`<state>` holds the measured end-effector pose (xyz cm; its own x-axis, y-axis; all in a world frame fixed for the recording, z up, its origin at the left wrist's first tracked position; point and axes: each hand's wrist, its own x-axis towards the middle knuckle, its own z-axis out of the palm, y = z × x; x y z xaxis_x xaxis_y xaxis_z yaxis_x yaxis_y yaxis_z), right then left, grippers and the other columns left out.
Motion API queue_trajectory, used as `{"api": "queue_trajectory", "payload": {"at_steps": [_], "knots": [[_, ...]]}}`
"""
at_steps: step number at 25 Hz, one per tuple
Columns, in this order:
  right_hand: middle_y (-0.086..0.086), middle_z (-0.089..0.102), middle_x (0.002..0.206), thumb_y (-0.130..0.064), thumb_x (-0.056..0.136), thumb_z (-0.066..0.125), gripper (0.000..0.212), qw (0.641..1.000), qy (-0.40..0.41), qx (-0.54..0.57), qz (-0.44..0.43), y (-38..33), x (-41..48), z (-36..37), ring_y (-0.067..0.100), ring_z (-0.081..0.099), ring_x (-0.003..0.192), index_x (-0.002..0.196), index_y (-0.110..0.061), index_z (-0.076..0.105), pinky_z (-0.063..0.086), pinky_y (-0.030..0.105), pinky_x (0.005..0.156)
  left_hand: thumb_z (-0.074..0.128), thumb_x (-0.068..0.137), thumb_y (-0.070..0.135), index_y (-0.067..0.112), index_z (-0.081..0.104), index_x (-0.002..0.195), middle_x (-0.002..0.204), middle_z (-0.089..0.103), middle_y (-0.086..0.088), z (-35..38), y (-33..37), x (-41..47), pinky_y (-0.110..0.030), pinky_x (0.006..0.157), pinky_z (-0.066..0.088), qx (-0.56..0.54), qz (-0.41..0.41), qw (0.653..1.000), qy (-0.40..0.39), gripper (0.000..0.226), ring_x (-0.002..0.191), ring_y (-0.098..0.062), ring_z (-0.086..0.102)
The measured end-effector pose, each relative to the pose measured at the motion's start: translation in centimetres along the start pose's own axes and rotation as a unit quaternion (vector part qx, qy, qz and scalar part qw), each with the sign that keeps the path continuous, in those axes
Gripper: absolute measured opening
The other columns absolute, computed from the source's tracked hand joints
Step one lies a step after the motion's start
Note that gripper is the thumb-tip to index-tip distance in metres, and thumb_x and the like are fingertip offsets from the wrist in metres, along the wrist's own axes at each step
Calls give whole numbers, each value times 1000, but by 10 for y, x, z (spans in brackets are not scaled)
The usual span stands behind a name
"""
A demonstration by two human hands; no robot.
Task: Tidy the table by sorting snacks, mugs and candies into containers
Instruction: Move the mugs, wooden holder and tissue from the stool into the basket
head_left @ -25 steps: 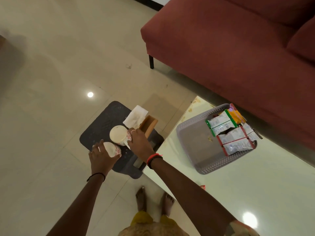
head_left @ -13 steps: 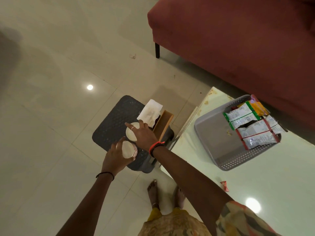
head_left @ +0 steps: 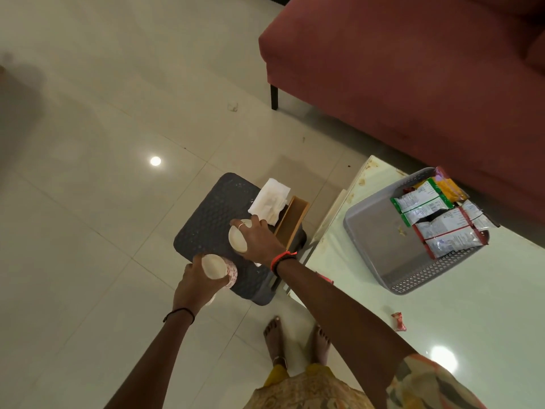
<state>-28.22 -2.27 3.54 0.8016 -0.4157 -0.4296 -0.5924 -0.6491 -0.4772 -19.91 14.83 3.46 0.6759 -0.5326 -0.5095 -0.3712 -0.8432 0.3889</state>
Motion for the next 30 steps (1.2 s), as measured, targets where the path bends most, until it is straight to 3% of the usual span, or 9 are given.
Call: {"api": "queue_trajectory", "payload": {"at_steps": [6, 14, 22, 30], "knots": [[18, 39, 134, -37, 75, 75, 82, 996, 36, 75, 27, -24, -43, -28, 37, 43, 122, 144, -26, 30, 47, 44, 98, 78, 67, 47, 10, 38, 130, 119, 61, -15, -59, 0, -13, -46, 94, 52, 5, -51, 999, -14, 83, 108, -31, 61], [17, 41, 135, -41, 75, 73, 78, 955, 185, 173, 157, 4, -113, -74, 34, 46, 120, 140, -20, 36, 51, 41, 92, 78, 69, 42, 10, 40, 129, 118, 61, -14, -90, 106, -22, -43, 89, 53, 14, 59, 998, -22, 77, 108, -31, 60], [14, 46, 121, -41, 72, 73, 79, 889, 273, 202, 308, 103, -184, -109, 33, 48, 111, 138, -22, 34, 50, 38, 86, 74, 68, 47, 19, 38, 129, 120, 57, -12, -31, 263, -27, -44, 90, 51, 69, 189, 974, -103, 76, 109, -31, 57], [16, 42, 130, -30, 72, 77, 82, 815, 318, 263, 408, 210, -218, -116, 35, 43, 122, 141, -22, 34, 47, 42, 94, 73, 65, 55, 24, 33, 133, 124, 53, -10, 63, 373, -17, -43, 89, 51, 159, 298, 931, -137, 85, 109, -32, 56]]}}
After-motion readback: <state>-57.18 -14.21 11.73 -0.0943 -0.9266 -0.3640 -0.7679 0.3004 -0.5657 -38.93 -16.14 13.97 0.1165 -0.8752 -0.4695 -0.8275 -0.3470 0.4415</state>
